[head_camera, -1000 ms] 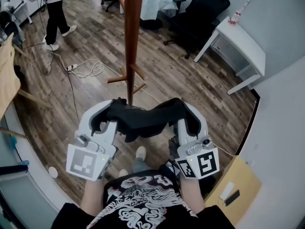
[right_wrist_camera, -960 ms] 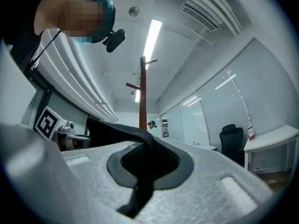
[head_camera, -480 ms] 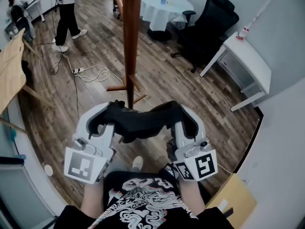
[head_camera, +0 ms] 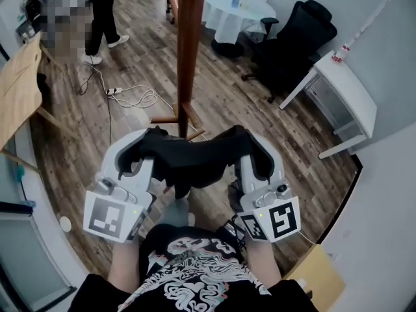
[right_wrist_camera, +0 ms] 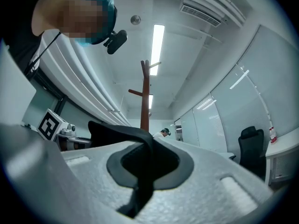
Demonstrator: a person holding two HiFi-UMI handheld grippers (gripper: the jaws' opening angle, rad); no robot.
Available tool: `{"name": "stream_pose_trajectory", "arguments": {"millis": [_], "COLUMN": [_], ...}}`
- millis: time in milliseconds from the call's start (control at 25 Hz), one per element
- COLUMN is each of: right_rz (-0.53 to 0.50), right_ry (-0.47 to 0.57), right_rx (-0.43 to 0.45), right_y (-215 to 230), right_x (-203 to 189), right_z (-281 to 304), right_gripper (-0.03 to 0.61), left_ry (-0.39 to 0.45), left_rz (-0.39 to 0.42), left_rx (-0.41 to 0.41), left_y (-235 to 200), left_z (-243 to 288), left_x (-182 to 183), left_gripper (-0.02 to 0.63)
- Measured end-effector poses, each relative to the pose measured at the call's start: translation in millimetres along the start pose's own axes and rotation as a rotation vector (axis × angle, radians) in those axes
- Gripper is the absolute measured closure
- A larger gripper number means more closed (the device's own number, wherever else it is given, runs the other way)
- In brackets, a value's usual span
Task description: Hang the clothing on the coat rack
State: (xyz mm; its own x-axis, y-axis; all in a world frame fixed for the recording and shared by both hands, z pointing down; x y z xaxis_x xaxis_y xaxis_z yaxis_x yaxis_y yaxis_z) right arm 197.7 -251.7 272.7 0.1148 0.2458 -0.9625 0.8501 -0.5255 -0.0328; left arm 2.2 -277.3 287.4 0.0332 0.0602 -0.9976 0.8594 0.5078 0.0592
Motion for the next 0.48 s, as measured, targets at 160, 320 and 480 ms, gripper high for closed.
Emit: {"name": "stream_pose_trajectory", "arguments": {"millis": [160,320,480], "right_rz": [-0.002,-0.007,-0.016], "right_ry": [-0.006,-0.004,0.015], "right_rx": [0.001,0.0,0.012], "right_y": [10.8,22.5,27.6], "right_x": [-3.7,-2.1,2.1], "right_z": [11.2,26.4,37.1], "right_gripper": [0.569,0.569,0.568], "left_ry": [0.005,-0.045,-0.037], "left_rz": [0.06,0.031,0.067], "left_rx": [0.007,0.01,0.026], "left_y": [-10.7,-14.7,-28.2], "left_z": [16.8,32.5,43.3], "left_x": [-0.3,2.0,8.4], "left_gripper": [0.601,0.601,0.601]}}
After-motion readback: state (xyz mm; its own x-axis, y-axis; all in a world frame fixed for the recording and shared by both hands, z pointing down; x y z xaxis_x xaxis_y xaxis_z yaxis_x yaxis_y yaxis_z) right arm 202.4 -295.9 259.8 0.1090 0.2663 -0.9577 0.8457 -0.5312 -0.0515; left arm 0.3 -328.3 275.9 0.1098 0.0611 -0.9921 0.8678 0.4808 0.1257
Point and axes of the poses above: the fingertips, and each gripper's own axes: z forward along the fingers, y to its right, x out of its top, the point moved 4 cm from there along -z, backward along the fingers, and after that the axes turned 8 degrees about x, right-handed, at the moved point
